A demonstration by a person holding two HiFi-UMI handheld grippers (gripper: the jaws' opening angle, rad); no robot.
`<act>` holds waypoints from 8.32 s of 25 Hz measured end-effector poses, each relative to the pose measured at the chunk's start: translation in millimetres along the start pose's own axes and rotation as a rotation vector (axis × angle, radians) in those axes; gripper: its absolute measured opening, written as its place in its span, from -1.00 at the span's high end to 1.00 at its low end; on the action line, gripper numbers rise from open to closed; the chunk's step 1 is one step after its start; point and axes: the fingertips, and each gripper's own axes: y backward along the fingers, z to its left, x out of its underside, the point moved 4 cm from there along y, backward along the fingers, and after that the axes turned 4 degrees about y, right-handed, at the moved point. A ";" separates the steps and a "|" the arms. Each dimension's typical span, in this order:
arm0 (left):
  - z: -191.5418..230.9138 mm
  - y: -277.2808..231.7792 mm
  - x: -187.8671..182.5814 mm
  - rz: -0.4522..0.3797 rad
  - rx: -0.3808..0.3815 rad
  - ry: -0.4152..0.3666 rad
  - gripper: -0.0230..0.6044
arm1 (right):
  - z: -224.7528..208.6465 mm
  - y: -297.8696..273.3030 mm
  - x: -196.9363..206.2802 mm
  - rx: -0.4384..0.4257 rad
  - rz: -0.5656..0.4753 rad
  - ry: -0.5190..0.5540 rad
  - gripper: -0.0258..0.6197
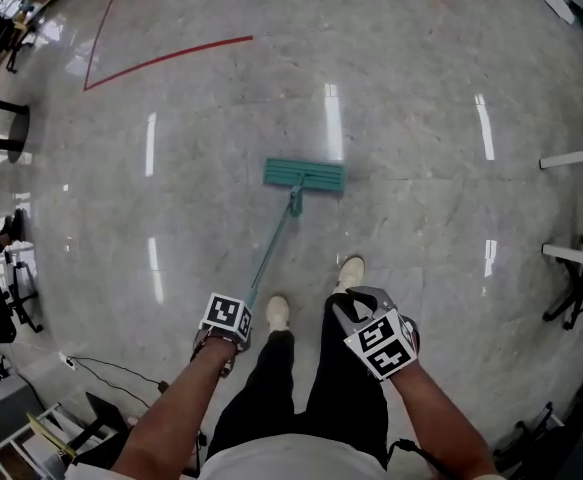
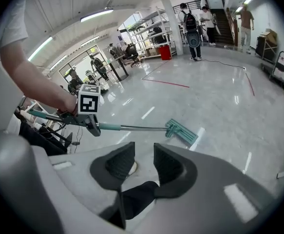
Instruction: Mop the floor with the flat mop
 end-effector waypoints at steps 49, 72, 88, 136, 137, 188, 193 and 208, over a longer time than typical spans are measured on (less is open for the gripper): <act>-46.7 21.8 -194.1 -0.066 0.122 0.143 0.75 | -70.8 27.5 26.3 0.017 0.044 -0.131 0.54; -41.7 68.7 -286.0 -0.112 0.048 0.097 0.75 | -68.9 34.7 37.3 0.042 0.046 -0.150 0.54; 21.9 36.8 -71.5 -0.102 0.027 0.063 0.75 | -12.2 3.6 9.0 0.003 0.028 -0.037 0.54; -20.1 20.3 -160.5 -0.063 0.169 0.249 0.75 | -66.5 18.7 25.7 -0.012 0.066 -0.055 0.54; -20.0 24.3 -169.1 -0.066 0.166 0.247 0.75 | -68.9 20.5 26.8 -0.009 0.068 -0.054 0.54; 68.3 8.1 45.2 -0.042 0.081 0.150 0.75 | 28.2 -18.5 0.7 -0.038 0.045 0.031 0.54; 71.3 -8.3 58.7 -0.018 0.071 0.154 0.75 | 32.3 -23.3 -0.2 -0.052 0.065 0.050 0.54; 86.7 -16.9 30.8 0.012 0.007 0.145 0.75 | 23.8 -29.5 -6.8 -0.064 0.081 0.007 0.54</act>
